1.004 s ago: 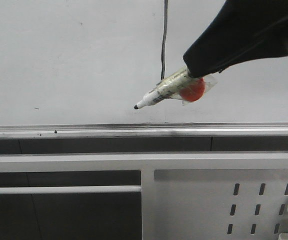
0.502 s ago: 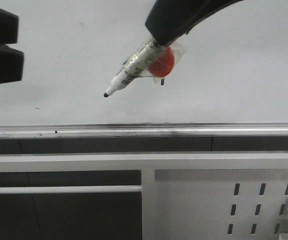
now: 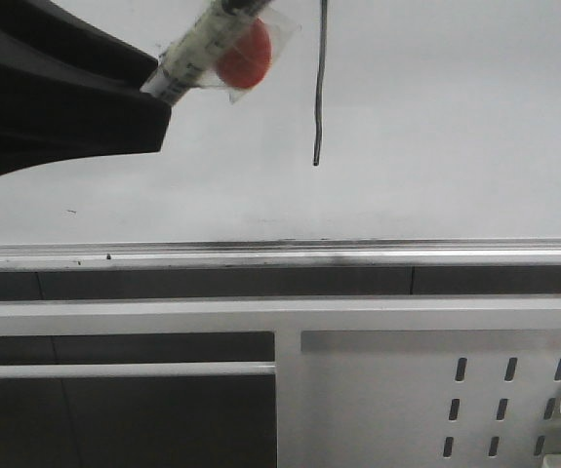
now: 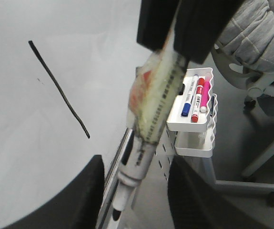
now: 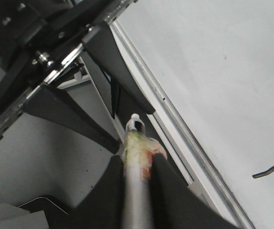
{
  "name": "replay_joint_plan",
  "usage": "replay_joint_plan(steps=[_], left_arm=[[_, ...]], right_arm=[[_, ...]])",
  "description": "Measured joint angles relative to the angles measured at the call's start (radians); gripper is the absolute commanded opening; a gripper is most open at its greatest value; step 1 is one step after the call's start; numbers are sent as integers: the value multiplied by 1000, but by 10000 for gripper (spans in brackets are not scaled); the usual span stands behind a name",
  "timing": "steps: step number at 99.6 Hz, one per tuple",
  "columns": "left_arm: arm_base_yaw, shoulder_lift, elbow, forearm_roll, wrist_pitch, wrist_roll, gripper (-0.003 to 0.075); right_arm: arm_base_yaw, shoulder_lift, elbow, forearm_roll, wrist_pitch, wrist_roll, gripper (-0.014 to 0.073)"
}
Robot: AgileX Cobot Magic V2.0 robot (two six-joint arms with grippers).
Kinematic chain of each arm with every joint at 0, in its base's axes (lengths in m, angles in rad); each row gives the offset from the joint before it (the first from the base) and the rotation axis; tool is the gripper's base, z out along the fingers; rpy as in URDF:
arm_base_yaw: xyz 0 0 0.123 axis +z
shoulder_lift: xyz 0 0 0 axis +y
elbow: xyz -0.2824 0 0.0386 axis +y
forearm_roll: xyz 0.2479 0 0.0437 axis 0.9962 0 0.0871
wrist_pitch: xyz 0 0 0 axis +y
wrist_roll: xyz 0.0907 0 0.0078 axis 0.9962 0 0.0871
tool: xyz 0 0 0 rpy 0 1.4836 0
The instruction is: Write number 1 on whiteboard
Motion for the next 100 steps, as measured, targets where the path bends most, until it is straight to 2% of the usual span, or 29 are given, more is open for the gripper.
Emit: replay_joint_plan(steps=[17, 35, 57, 65, 71, 84, 89, 94, 100], left_arm=[[-33, 32, -15, 0, 0, 0, 285], [-47, 38, -26, 0, 0, 0, 173], [-47, 38, -26, 0, 0, 0, 159], [-47, 38, -26, 0, 0, 0, 84], [-47, 38, -26, 2, 0, 2, -20], [-47, 38, -26, 15, -2, 17, -20], [-50, 38, -26, 17, -2, 18, -20], [-50, 38, -26, 17, -2, 18, -20], [-50, 39, -26, 19, -4, 18, -20]], right_arm=[[0, 2, 0, 2, 0, 0, -69], [0, 2, 0, 2, 7, 0, -69], [0, 2, 0, 9, 16, 0, -69], [0, 2, 0, 11, 21, 0, -69], [0, 2, 0, 11, 25, 0, -69], [0, 2, -1, 15, 35, 0, -67], [0, 2, -2, 17, 37, 0, -35], [0, 2, -4, 17, 40, 0, 55], [0, 2, -10, 17, 40, 0, 253]])
